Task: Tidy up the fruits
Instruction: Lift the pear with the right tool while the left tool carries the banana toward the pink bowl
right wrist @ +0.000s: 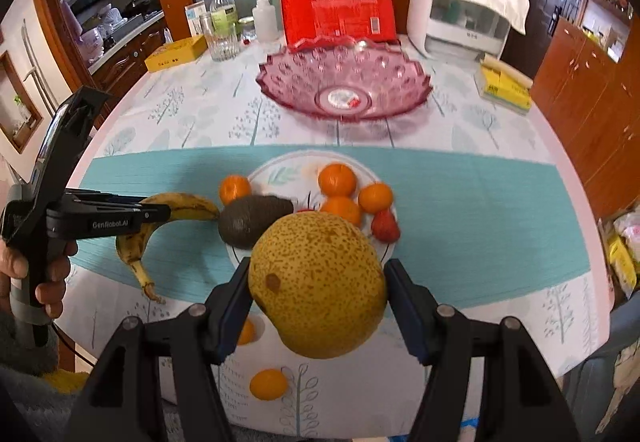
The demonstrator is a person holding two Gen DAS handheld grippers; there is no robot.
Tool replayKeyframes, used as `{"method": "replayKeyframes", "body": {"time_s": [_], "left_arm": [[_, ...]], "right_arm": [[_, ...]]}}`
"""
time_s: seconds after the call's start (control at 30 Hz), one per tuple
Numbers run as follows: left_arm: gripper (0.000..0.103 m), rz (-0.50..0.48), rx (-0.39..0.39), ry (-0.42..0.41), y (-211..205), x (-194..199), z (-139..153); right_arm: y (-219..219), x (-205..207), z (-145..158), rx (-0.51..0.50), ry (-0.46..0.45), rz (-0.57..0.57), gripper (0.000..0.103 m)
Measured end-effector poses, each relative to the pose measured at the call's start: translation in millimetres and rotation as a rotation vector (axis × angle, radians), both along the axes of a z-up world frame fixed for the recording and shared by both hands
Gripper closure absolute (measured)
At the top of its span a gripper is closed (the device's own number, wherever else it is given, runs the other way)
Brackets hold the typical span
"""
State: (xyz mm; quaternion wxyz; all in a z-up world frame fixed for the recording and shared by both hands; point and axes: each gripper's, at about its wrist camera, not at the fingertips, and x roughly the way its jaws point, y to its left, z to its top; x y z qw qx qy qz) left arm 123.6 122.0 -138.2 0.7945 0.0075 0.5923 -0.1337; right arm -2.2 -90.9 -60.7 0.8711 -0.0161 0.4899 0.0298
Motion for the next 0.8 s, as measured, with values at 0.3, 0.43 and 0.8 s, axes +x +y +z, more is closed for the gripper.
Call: {"method": "replayKeyframes", "body": {"time_s": [0.3, 0.43, 0.8], "left_arm": [[0.072, 0.037, -0.043, -0.036, 11.0, 2.4, 2.0], [0.072, 0.028, -0.036, -0.082, 11.0, -1.4, 16.8], [0.072, -0.041, -0.121, -0.252, -23.8, 29.8, 106.8]], "right_arm": [[4.3, 18.6, 1.5, 0.017, 0.002, 0.032, 0.038], [2.1, 21.6, 2.5, 0.035, -0.001, 0.026, 0.038], [-28.1, 72.1, 51.6, -0.023, -0.096, 0.024, 0.038]]}}
